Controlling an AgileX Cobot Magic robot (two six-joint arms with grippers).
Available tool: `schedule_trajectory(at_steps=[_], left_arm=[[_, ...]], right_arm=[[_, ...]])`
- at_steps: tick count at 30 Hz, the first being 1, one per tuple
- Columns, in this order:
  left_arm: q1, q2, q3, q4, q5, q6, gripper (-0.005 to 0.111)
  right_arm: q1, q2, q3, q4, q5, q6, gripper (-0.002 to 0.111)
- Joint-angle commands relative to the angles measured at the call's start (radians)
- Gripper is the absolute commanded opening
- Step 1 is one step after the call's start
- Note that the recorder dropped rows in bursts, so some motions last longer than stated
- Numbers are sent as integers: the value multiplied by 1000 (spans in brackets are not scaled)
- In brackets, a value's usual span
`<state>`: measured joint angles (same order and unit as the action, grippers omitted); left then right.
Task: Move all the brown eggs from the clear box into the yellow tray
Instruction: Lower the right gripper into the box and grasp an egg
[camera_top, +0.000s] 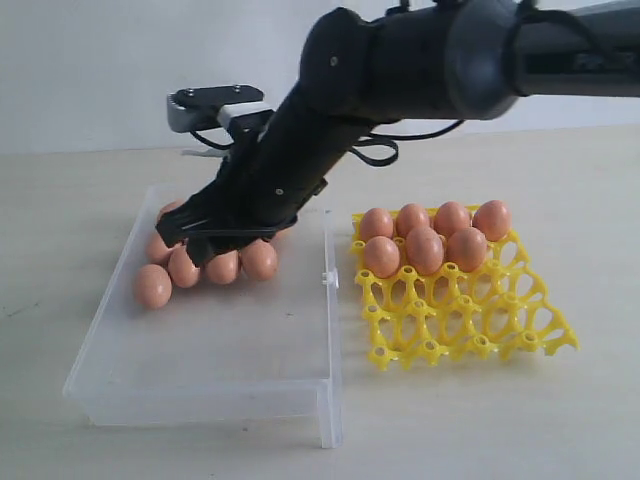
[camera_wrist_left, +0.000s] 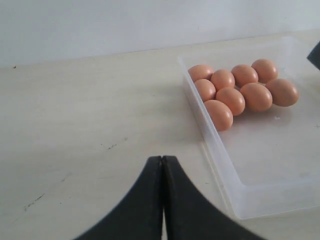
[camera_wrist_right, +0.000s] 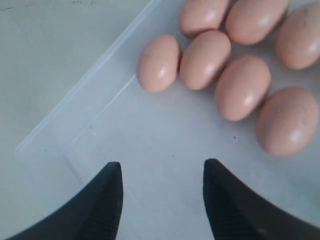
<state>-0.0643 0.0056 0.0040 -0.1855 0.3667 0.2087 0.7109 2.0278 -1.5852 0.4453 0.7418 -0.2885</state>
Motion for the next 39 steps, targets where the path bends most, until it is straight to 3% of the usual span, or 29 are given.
schedule_trajectory(at_steps=[1,7,12,19,39], left_arm=[[-4,-6,-4,-3,-10,0,0],[-4,-6,-4,-3,-10,0,0],[-4,-6,-4,-3,-10,0,0],[-4,-6,-4,-3,-10,0,0],[-4,-6,-4,-3,-10,0,0]], right_arm=[[-1,137,-246,-62,187,55,48],[-5,333,-542,-147,287,168,49],[-19,448,-670,-157,348,266,56],[-33,492,-708,-270,300,346,59],[-38,578,-714,-197,259,368,58]])
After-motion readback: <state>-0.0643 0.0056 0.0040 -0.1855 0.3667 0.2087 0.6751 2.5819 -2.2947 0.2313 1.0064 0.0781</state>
